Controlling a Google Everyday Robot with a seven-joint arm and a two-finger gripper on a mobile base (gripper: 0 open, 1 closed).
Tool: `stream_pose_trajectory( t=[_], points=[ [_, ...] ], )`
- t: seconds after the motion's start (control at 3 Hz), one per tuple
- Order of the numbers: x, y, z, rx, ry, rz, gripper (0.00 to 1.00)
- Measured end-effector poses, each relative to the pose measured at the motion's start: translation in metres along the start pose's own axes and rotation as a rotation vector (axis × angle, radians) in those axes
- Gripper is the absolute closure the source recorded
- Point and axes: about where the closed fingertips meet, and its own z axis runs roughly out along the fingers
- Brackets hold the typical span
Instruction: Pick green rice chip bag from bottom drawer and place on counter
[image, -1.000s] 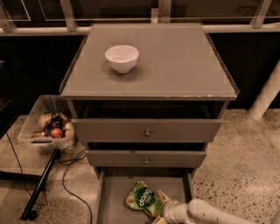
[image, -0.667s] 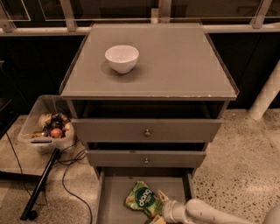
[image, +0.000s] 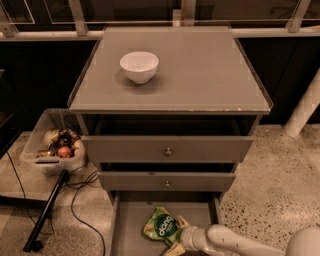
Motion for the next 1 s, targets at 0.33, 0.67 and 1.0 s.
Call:
stream_pose_trajectory(
  t=[0.33, 0.67, 1.0],
  points=[
    [0.008, -0.003, 0.008, 0.002, 0.010, 0.022, 0.00],
    [0.026, -0.003, 0.020, -0.008, 0.048, 0.062, 0.00],
    [0.026, -0.003, 0.020, -0.008, 0.048, 0.062, 0.00]
  ],
)
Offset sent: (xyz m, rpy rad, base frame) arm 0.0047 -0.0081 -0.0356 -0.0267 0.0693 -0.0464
